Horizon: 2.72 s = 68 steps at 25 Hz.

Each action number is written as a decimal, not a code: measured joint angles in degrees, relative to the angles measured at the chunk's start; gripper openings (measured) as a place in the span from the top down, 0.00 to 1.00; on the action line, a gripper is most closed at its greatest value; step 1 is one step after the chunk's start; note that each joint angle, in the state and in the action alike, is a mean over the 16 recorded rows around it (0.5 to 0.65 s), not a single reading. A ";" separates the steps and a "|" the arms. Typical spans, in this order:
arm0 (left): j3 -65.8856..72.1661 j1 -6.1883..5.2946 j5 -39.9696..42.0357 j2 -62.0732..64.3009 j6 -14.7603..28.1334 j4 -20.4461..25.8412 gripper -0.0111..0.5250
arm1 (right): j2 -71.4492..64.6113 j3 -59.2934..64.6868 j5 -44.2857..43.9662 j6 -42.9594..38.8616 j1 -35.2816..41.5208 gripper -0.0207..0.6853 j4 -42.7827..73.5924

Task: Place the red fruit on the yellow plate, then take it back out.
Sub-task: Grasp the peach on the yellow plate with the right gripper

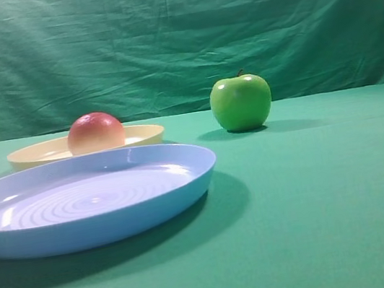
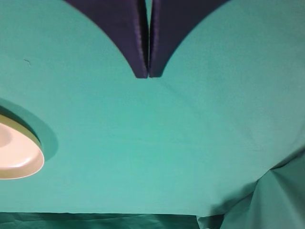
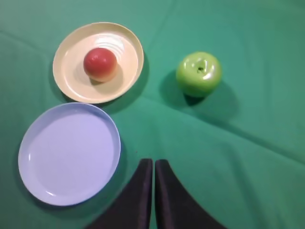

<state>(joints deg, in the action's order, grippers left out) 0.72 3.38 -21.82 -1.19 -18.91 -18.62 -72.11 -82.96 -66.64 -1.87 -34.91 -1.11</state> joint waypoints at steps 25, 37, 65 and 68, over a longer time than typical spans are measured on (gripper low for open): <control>0.00 0.00 0.00 0.00 0.00 0.00 0.98 | 52.83 57.88 36.42 -14.83 24.52 0.97 13.90; 0.00 0.00 0.00 0.00 0.00 0.00 0.98 | 69.26 77.54 41.51 -15.02 32.32 0.97 13.78; 0.00 0.00 0.00 0.00 0.00 0.00 0.98 | 72.67 84.43 47.46 -15.01 33.57 0.97 13.77; 0.00 0.00 0.00 0.00 0.00 0.00 0.98 | 71.90 83.94 49.79 -15.18 33.29 0.97 13.73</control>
<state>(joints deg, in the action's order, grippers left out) 0.72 3.38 -21.82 -1.19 -18.91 -18.62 -0.21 0.97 -16.85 -17.05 -1.61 12.62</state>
